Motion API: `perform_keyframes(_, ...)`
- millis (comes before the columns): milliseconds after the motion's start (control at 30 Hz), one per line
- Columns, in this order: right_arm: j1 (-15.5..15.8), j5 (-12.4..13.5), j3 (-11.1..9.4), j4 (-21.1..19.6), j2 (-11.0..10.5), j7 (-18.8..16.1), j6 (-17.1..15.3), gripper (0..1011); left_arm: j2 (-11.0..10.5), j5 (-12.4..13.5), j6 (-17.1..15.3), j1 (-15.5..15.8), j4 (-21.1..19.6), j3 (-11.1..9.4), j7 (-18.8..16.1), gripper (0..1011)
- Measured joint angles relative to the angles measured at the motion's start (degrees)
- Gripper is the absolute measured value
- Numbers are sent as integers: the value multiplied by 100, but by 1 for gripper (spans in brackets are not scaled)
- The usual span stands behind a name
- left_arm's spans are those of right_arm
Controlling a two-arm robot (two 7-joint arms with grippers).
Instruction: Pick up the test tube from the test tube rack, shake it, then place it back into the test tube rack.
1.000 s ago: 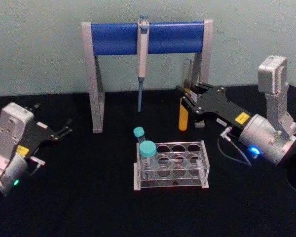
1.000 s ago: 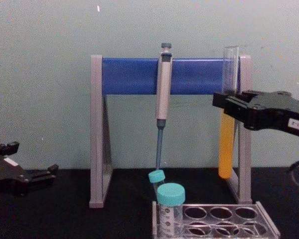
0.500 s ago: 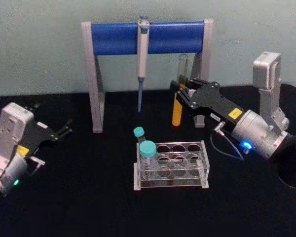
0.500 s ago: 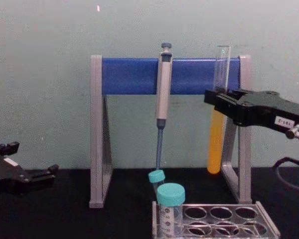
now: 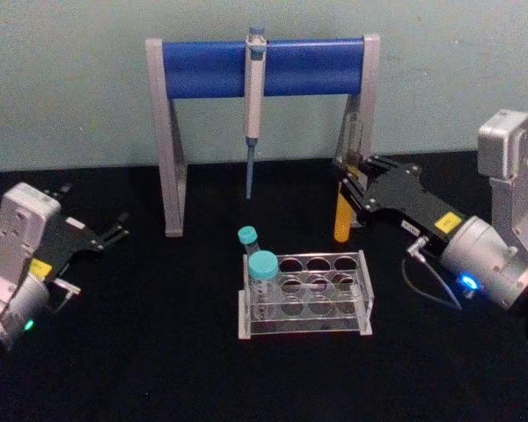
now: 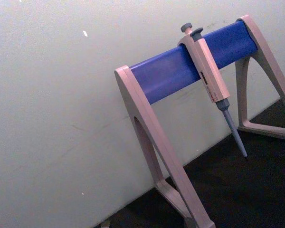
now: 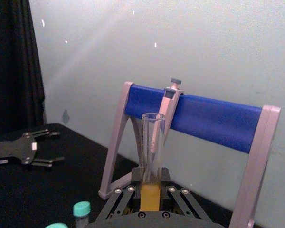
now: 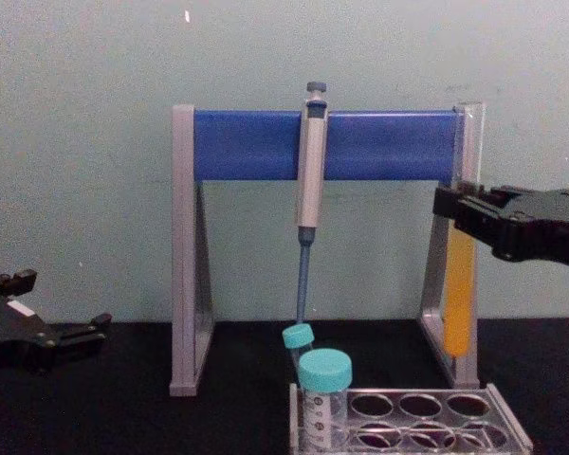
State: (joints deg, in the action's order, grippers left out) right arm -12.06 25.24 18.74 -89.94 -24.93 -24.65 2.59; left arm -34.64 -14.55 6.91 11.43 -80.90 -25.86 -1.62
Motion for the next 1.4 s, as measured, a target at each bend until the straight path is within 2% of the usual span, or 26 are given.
perform_keyframes(133,240,15,-24,-303,-79,30,-134,229,0,0,0,0,0,0,0,1001)
perform_keyframes(300,263,76,91,-372,-47,-101,-160,229,0,0,0,0,0,0,0,1001)
perform_keyframes(467,-16,140,289,-62,119,-319,-42,229,0,0,0,0,0,0,0,1001)
perform_keyframes(733,-469,141,414,505,311,-439,144,229,0,0,0,0,0,0,0,1001)
perform_keyframes(867,-582,120,401,677,341,-396,164,229,0,0,0,0,0,0,0,1002)
perform_keyframes(1033,-570,99,319,690,307,-269,129,229,0,0,0,0,0,0,0,1001)
perform_keyframes(1400,-175,50,60,235,162,139,-133,229,0,0,0,0,0,0,0,1001)
